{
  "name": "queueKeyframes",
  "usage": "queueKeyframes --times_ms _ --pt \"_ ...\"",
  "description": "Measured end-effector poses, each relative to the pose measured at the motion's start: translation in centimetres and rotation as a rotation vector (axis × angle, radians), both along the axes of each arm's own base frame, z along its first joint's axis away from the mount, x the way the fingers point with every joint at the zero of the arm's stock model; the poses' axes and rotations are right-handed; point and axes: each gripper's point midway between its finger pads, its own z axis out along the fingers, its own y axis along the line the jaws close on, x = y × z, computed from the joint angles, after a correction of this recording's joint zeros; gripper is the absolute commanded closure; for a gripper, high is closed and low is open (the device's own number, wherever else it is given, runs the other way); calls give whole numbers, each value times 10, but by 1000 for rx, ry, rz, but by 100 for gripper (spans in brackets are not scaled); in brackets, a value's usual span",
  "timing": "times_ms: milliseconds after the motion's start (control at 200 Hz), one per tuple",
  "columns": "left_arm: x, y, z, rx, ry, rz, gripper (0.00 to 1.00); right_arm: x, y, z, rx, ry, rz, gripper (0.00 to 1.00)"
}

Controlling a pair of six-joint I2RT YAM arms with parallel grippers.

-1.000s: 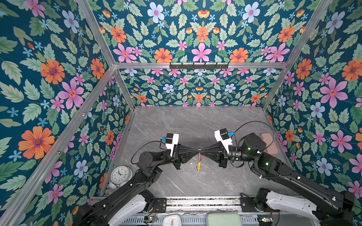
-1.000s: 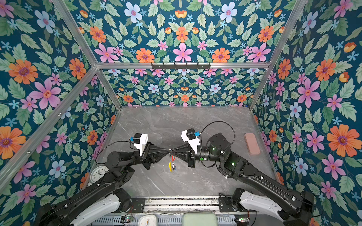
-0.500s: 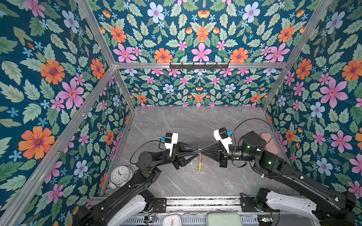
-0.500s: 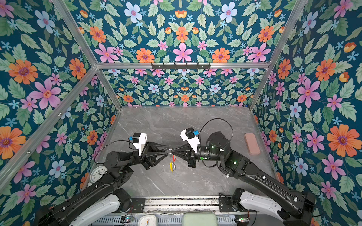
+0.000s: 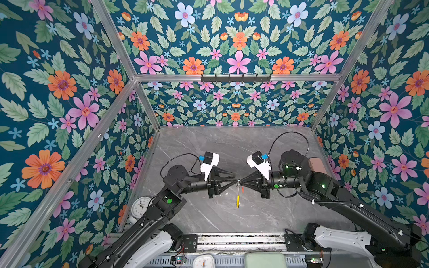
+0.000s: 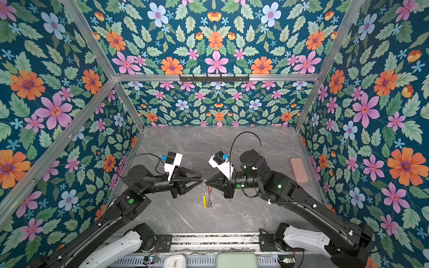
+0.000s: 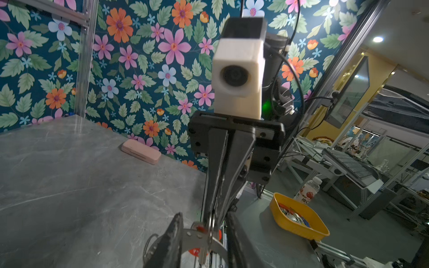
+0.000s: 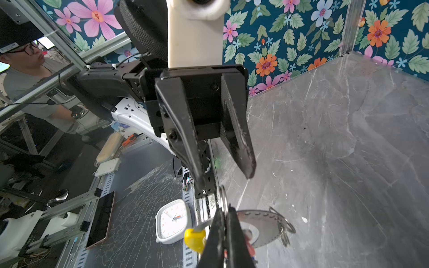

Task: Remove the keys from the keyring

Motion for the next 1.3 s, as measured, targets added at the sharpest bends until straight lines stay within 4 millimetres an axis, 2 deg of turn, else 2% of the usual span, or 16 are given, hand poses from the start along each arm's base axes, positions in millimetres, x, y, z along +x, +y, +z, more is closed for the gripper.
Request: queueKeyframes --times_ms 315,600,755,935,1055,1300 --pt "-5 -4 -14 97 41 -54 81 0 -1 -5 -55 10 9 100" --pt "-7 -7 -18 112 57 -82 90 3 -1 -7 -70 -5 0 100" --pt "-7 -8 -20 117 65 -97 91 5 -1 -10 -80 -5 -7 100" --pt "-7 -9 -20 117 72 -100 84 5 -1 -12 -89 -6 -6 100" --pt "-8 -8 -16 106 62 -101 83 6 0 -13 -91 -12 -3 100" --pt "-8 -8 -16 103 62 -101 94 5 0 -14 -93 -12 -1 100"
